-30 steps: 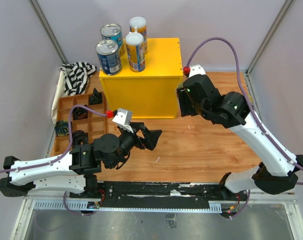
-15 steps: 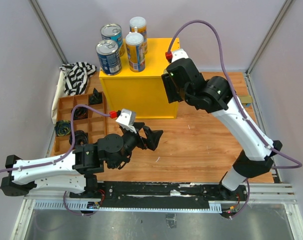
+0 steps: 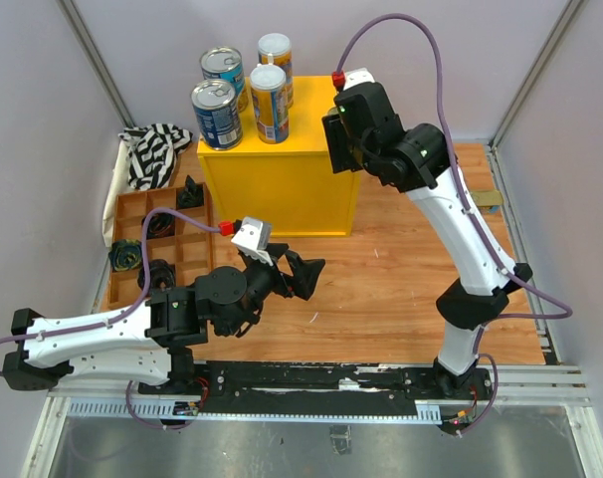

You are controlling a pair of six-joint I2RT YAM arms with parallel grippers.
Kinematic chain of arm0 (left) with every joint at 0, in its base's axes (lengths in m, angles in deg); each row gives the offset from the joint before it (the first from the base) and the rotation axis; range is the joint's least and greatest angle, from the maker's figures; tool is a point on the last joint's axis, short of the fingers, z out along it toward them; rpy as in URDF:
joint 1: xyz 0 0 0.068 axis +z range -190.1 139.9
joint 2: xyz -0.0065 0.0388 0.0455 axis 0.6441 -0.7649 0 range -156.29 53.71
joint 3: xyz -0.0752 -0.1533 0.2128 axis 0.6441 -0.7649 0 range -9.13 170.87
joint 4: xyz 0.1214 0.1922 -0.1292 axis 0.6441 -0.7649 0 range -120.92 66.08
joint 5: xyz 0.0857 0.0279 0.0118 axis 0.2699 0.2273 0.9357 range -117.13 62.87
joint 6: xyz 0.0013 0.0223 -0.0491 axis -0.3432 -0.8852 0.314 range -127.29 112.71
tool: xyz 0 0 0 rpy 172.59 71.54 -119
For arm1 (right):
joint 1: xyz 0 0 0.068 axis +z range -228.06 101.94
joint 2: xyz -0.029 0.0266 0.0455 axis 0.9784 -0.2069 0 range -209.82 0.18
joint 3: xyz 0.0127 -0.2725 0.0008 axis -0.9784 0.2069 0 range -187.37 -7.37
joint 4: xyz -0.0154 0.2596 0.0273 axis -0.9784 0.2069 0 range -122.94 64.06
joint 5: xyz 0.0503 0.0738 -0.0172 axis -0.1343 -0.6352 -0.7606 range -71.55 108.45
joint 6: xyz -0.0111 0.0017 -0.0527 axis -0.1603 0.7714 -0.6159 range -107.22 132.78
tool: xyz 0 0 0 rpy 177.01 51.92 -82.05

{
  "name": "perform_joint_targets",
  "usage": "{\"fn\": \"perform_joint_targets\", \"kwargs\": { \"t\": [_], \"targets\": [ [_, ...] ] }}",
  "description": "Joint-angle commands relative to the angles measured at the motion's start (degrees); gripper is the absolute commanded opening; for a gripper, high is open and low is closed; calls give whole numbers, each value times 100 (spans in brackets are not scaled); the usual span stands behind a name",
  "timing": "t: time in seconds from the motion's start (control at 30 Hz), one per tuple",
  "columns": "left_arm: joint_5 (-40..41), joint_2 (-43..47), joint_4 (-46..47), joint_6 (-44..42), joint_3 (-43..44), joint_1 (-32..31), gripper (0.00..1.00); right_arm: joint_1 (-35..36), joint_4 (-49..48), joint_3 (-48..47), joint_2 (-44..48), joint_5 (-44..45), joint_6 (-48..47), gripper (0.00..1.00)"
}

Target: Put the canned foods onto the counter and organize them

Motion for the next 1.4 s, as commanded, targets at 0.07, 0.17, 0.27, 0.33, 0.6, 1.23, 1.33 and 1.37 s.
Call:
{"fn": "perform_joint_targets", "kwargs": {
  "t": [0.07,0.17,0.27,0.33,0.6,1.23,1.33,1.37],
  "targets": [
    [97,-30,208,-10,127,-60,93,-141,-409,-398,-243,-241,-175,12],
    [97,-50,234,-10,127,-60,93,-165,-462,-493,-363,-192,-235,12],
    [102,-64,247,-14,127,-60,93,-237,-530,-508,-426,-227,-255,13],
    [113,-69,268,-34,126,-60,93,-281,-547,-504,-465,-245,-267,18],
    [165,-153,333,-78,127,-60,93,-412,-652,-446,-579,-220,-389,49],
    [213,-276,195,137,162,-60,94,-576,-1007,176,-297,-181,-653,71],
    [196,-325,194,164,175,-60,94,-590,-1167,523,-75,-82,-754,71],
    [188,-343,189,174,184,-60,94,-605,-1180,583,-26,-82,-772,72]
  ]
}}
